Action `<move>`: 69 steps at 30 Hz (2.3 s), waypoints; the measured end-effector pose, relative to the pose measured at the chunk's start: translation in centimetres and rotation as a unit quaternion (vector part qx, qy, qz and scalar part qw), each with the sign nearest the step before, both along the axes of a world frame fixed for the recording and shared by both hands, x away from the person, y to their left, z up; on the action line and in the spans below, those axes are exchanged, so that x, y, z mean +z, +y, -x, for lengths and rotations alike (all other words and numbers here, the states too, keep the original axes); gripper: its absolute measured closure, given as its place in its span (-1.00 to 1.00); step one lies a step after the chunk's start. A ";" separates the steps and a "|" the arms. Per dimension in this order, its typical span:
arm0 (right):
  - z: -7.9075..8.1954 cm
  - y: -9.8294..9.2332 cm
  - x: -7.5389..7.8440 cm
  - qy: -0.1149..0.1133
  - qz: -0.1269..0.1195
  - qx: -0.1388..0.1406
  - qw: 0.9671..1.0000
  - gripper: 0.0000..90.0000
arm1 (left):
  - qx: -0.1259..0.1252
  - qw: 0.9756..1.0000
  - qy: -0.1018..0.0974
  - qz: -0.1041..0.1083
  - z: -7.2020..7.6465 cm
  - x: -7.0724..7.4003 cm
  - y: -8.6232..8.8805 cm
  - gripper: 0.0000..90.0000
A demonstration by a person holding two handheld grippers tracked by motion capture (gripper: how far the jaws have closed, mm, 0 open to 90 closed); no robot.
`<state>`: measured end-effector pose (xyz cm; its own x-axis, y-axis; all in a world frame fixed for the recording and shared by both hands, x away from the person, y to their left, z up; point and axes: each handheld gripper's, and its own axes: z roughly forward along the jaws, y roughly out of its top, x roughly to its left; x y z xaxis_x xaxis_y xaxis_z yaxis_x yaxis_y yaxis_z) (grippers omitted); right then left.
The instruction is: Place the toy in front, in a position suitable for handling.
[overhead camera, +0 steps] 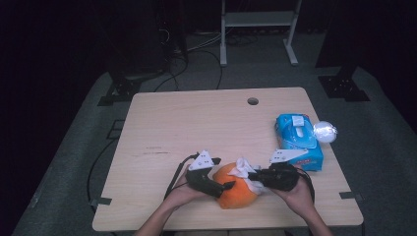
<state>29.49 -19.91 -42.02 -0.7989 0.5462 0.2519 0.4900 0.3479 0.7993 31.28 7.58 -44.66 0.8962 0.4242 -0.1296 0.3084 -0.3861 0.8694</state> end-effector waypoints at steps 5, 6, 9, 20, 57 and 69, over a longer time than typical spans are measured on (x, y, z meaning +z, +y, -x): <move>-0.1 -0.2 0.0 -0.001 -0.002 -0.012 1.000 0.85 | -0.017 1.000 0.009 -0.014 0.2 -0.5 -0.9 -0.61; -0.1 -0.3 0.1 -0.002 -0.006 -0.015 1.000 0.85 | -0.015 1.000 -0.003 -0.014 0.4 -0.3 -0.9 -0.47; -0.2 -0.5 0.4 -0.008 -0.018 -0.029 0.999 0.85 | -0.007 0.996 -0.084 -0.015 1.3 0.7 -0.8 -0.24; -0.5 0.9 -0.6 0.013 -0.002 -0.009 1.000 0.85 | 0.005 0.997 -0.078 -0.013 0.8 1.3 -0.2 -0.72; 1.1 2.3 1.0 -0.065 -0.006 -0.016 0.998 0.88 | -0.037 0.996 -0.067 -0.055 1.4 0.8 -0.1 -0.60; 0.5 1.6 0.9 -0.067 0.006 -0.053 0.996 0.87 | -0.032 0.997 -0.062 -0.046 1.3 0.7 -0.1 -0.69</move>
